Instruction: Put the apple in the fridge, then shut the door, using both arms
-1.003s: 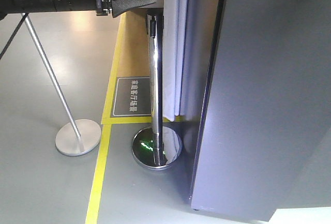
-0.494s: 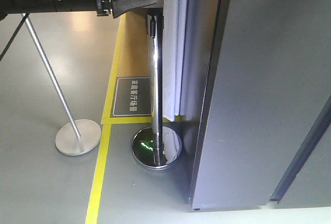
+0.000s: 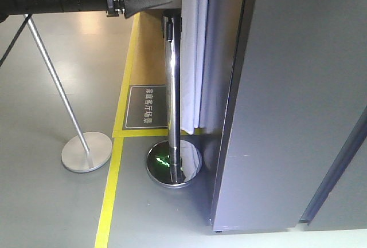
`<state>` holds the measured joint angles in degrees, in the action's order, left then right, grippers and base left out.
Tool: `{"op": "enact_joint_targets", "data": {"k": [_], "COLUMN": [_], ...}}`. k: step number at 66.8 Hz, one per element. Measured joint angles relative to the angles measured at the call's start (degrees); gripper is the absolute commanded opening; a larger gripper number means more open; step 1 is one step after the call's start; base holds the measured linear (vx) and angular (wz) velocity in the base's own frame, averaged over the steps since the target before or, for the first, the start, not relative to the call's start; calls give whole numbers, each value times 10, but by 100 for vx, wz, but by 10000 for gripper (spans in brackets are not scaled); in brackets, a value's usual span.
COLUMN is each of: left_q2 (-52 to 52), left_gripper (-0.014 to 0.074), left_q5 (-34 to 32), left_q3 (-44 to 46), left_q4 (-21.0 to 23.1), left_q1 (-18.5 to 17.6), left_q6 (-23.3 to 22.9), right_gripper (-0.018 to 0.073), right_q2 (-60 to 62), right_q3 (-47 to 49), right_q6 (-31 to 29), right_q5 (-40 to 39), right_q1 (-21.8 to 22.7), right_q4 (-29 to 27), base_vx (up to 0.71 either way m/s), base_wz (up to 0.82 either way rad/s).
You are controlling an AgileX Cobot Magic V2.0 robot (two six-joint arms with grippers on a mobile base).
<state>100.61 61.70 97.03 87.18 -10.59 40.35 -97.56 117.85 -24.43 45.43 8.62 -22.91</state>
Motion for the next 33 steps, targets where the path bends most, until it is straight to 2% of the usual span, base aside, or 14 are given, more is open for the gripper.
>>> {"op": "enact_joint_targets", "data": {"k": [8, 18, 26, 33], "left_q2": [0, 0, 0, -7], "left_gripper": [238, 95, -10, -8], "left_q5": [-16, -23, -6, 19], "left_q3": [0, 0, 0, 0], "left_q4": [0, 0, 0, -5], "left_q1": [17, 58, 105, 148], "left_q6": [0, 0, 0, 0], "right_gripper": [-18, -6, -4, -4], "right_q2": [45, 79, 101, 129], "right_q3": [2, 4, -4, -31], "right_q6": [-76, -141, -155, -163], "right_q5": [57, 161, 224, 240], "right_q1": [-1, -1, -1, -1], "right_q4": [-95, -189, -226, -238], "base_vx": [0, 0, 0, 0], "base_wz": [0, 0, 0, 0]}}
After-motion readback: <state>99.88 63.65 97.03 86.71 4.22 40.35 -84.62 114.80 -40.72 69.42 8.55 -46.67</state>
